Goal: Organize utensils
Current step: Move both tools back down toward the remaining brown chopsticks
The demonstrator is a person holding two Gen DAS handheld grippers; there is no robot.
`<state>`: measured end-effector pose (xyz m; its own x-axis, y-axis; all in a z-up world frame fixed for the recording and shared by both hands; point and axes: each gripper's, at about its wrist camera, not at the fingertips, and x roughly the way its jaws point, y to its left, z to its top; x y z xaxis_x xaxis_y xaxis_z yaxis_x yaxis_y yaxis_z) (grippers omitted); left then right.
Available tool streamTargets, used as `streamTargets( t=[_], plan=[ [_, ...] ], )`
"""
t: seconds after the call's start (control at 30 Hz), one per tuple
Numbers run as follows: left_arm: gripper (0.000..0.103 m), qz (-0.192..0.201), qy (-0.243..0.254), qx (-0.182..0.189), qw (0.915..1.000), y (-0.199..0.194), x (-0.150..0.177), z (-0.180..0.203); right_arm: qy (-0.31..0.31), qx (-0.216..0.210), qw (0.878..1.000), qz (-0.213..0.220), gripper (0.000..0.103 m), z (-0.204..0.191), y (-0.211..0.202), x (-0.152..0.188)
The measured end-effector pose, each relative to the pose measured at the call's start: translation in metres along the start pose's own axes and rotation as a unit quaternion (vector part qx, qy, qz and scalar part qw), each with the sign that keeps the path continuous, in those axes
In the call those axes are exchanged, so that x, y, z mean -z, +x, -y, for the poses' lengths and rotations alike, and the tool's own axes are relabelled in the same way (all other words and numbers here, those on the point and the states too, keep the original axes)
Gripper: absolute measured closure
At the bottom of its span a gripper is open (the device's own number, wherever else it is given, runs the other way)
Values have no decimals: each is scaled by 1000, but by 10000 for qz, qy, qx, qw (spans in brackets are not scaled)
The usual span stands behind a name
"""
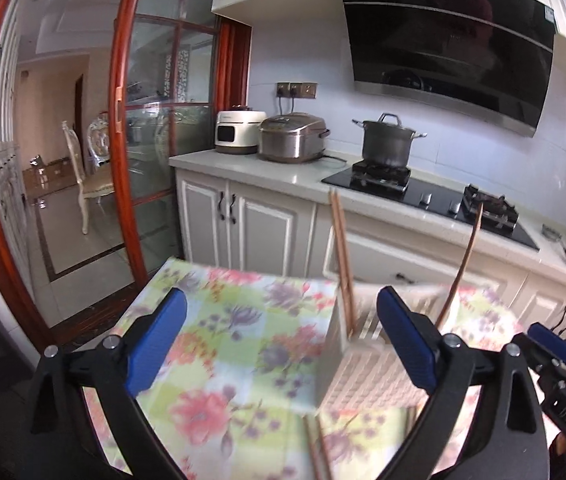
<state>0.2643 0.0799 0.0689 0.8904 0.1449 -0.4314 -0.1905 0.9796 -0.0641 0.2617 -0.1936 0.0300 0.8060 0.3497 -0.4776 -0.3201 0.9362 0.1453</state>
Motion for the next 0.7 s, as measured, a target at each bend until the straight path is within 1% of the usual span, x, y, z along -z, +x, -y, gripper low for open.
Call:
streamTargets(
  t=[0.17,0.33,0.4,0.47,0.57,0.63,0.7],
  plan=[
    [9,-93,-77,-85,9999,-14,43,-13,196,43,9995,-260,62,7,-4,46],
    [9,-165,-169,-210,9995,-23,83,-22,180,77,9988,-447,62,5,-3,78],
    [9,-247,-200,-224,9992,-24,98,-22,181,81,9981,-575,62,2,3,89],
    [9,-384,-180,-218,9989,-25,113,-21,199,171,9971,-712,62,1,10,98],
    [9,-582,-2,-256,9980,-25,133,-18,352,195,9941,-1008,66,3,24,107],
    [9,-611,53,-290,9977,-27,141,-18,407,270,9919,-1175,70,3,32,111],
    [9,-617,81,-298,9976,-27,148,-18,469,253,9896,-1334,74,1,39,113]
  ],
)
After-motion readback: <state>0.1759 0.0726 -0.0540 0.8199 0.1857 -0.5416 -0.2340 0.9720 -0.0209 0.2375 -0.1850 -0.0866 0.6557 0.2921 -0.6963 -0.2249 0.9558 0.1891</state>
